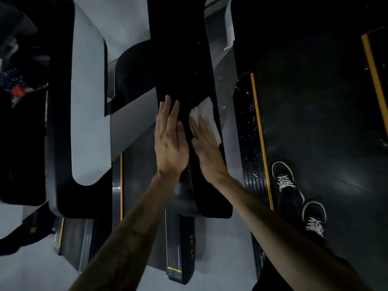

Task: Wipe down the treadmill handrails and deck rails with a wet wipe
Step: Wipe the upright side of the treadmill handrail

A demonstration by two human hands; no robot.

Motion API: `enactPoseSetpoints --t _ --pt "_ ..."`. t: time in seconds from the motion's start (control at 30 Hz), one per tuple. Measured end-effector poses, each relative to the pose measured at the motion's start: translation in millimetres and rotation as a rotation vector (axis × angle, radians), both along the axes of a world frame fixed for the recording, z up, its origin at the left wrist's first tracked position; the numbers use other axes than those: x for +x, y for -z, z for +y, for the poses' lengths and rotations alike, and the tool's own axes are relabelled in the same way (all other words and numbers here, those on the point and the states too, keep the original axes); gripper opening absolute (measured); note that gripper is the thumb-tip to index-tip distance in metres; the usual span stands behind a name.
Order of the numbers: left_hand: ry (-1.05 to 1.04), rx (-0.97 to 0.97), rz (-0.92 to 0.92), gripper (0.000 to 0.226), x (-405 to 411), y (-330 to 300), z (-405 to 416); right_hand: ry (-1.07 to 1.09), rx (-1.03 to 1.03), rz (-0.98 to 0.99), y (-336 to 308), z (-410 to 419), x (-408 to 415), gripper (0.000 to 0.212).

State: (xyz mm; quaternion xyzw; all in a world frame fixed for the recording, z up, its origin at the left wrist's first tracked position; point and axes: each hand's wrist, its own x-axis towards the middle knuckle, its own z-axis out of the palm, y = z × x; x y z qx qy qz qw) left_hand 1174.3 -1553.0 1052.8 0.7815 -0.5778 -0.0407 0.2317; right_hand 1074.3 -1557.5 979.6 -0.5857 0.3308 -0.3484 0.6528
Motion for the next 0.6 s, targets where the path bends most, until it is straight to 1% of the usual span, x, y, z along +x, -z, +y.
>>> enactPoseSetpoints --t 0.07,0.13,0.2,0.27,0.3,0.37,0.43,0.5,0.53,0.57,0.6 --pt "0.003 -0.009 0.001 0.048 1.1 1.5 0.7 0.012 0.066 0.033 16.4 19.2 -13.9 0.053" --pt "0.004 -0.015 0.002 0.047 2.9 3.3 1.2 0.01 0.192 0.067 22.4 17.2 -17.1 0.053" --pt "0.004 -0.024 0.004 0.047 4.7 4.8 0.8 0.031 0.308 0.059 13.0 -6.3 -7.1 0.055" --pt "0.005 -0.034 0.015 0.046 5.2 5.6 0.9 0.064 0.357 0.02 -5.7 -35.4 8.2 0.056" --pt "0.001 -0.037 0.024 0.046 5.1 5.8 1.0 0.061 0.346 -0.002 -15.4 -46.2 15.2 0.055" --pt "-0.016 -0.04 0.044 0.046 5.0 5.7 0.1 0.01 0.232 -0.025 -31.2 -53.4 24.3 0.054" --pt "-0.03 -0.034 0.06 0.048 4.9 5.1 0.0 -0.043 0.079 -0.022 -37.8 -41.8 21.9 0.059" --pt "-0.025 -0.03 0.064 0.047 4.4 5.1 0.8 -0.054 -0.039 -0.034 -28.9 -20.9 11.2 0.064" --pt "-0.016 -0.033 0.066 0.046 4.2 4.9 0.9 -0.05 -0.074 -0.032 -19.9 -7.9 4.3 0.062" --pt "-0.01 -0.036 0.068 0.046 3.7 4.8 0.9 -0.042 -0.068 -0.025 -10.4 4.5 -3.0 0.058" --pt "-0.009 -0.037 0.067 0.045 3.3 4.3 0.7 -0.035 -0.014 -0.02 -2.5 13.1 -9.9 0.053"
